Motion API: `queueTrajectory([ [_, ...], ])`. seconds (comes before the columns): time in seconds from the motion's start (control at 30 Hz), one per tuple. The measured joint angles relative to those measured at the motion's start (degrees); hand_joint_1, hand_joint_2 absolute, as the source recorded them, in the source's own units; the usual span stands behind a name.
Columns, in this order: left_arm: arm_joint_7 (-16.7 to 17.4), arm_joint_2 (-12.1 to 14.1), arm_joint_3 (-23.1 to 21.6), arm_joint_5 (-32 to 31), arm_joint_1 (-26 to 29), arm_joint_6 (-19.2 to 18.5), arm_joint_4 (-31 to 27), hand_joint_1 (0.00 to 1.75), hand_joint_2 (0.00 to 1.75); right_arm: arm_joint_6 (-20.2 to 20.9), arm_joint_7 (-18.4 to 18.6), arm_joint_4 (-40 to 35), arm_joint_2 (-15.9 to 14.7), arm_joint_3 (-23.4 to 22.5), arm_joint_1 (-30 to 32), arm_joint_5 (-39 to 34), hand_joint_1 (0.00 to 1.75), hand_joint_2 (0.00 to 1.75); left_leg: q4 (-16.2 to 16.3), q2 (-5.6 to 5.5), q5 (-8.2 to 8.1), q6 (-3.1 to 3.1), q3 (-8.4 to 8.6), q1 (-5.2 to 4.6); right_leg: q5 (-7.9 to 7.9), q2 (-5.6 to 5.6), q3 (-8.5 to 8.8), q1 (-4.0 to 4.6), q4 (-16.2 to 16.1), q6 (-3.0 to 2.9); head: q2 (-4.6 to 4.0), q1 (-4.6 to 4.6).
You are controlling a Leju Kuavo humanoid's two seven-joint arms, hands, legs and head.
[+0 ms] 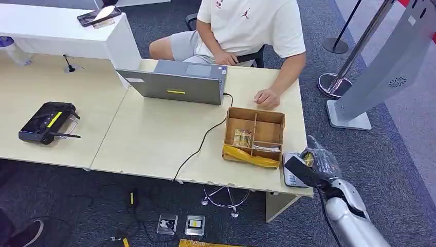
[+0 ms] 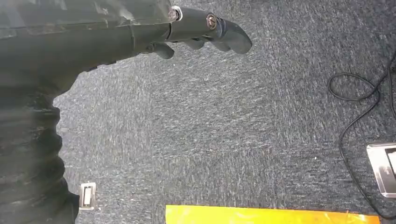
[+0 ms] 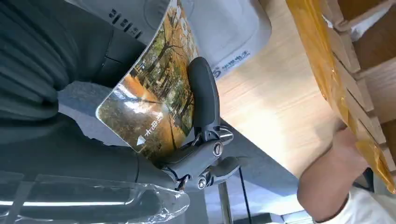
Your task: Pass the card to the sensor for recognition and then transmit it.
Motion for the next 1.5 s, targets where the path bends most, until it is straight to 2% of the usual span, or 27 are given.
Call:
queueTrajectory([
  [0.8, 0.0, 0.1, 0.0, 0.1, 0.0, 0.1, 0.0, 0.00, 1.75, -1.7, -0.9, 2.1, 1.2, 0.3, -2.0, 0.2, 1.75, 1.75, 0.0, 0.03, 0.00, 0.00, 0.01, 0.00, 0.00, 0.03, 0.02, 0.00, 0.0, 0.00, 0.00, 0.00],
  [1.0, -0.5, 0.1, 0.0, 0.0, 0.0, 0.1, 0.0, 0.00, 1.75, -1.6, -1.8, 2.1, 1.2, 0.3, -6.2, 0.5, 1.75, 1.75, 0.0, 0.07, 0.01, 0.00, 0.01, 0.00, 0.01, 0.04, 0.03, -0.01, 0.0, 0.01, 0.00, 0.00],
  [1.27, -1.1, 0.1, 0.0, -0.9, 0.0, 0.1, 0.0, 0.00, 1.75, -0.6, -2.6, 2.0, 1.2, -0.5, -15.0, 1.5, 1.75, 1.75, 0.0, 0.12, 0.03, -0.02, 0.02, -0.02, 0.05, 0.10, 0.00, -0.02, 0.0, 0.02, 0.00, 0.00],
  [1.5, -1.8, 0.0, -0.1, -1.5, 0.0, 0.4, 0.0, 0.00, 1.75, 2.0, -3.8, 2.0, 1.3, -1.4, -21.7, 3.5, 1.75, 1.75, 0.0, 0.12, 0.03, -0.02, 0.02, -0.01, 0.05, 0.10, 0.00, -0.01, 0.0, 0.02, 0.00, 0.00],
])
